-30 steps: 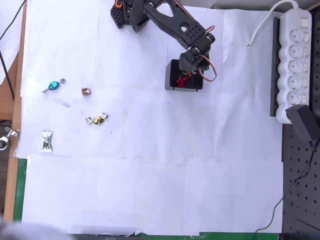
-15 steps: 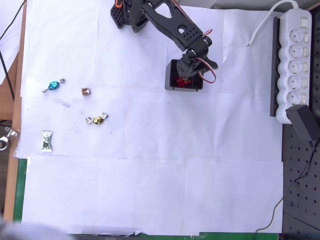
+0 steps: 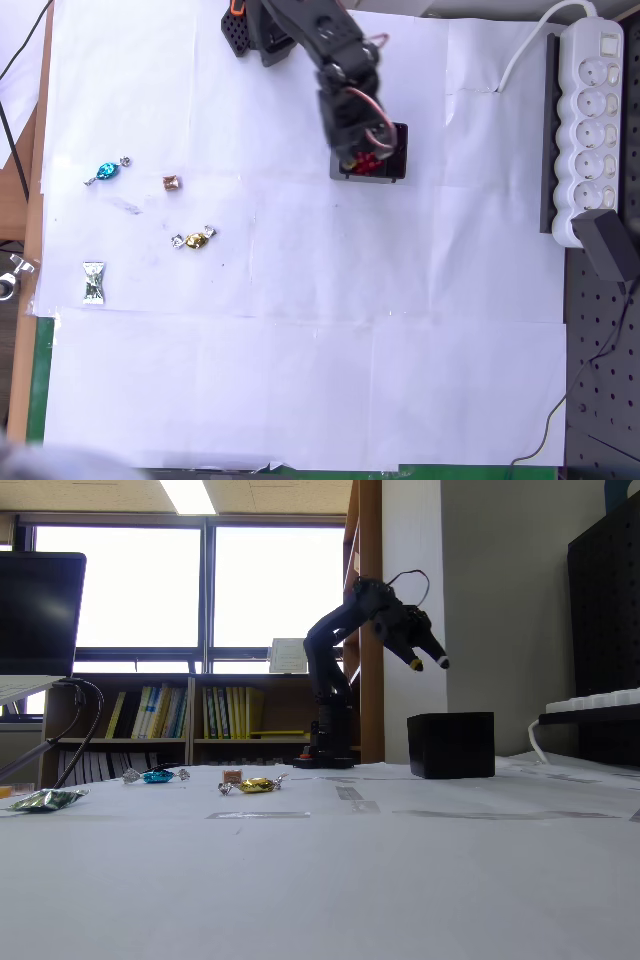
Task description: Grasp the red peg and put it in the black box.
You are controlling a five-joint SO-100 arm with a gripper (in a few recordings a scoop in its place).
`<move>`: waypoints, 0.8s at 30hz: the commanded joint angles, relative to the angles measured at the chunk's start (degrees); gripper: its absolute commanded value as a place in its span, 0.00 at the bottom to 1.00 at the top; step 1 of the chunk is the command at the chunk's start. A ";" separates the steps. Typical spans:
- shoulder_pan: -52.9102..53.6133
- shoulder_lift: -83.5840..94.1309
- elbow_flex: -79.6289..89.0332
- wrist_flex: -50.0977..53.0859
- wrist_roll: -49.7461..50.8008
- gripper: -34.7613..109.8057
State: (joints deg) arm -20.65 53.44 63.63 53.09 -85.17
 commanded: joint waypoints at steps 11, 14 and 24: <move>18.63 -38.23 -59.85 -37.27 -10.63 0.24; 19.69 -44.56 -65.57 -36.83 -11.51 0.24; 21.71 -54.67 -67.06 -8.88 -16.35 0.24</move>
State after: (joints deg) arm 0.88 1.41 1.14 35.33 -98.79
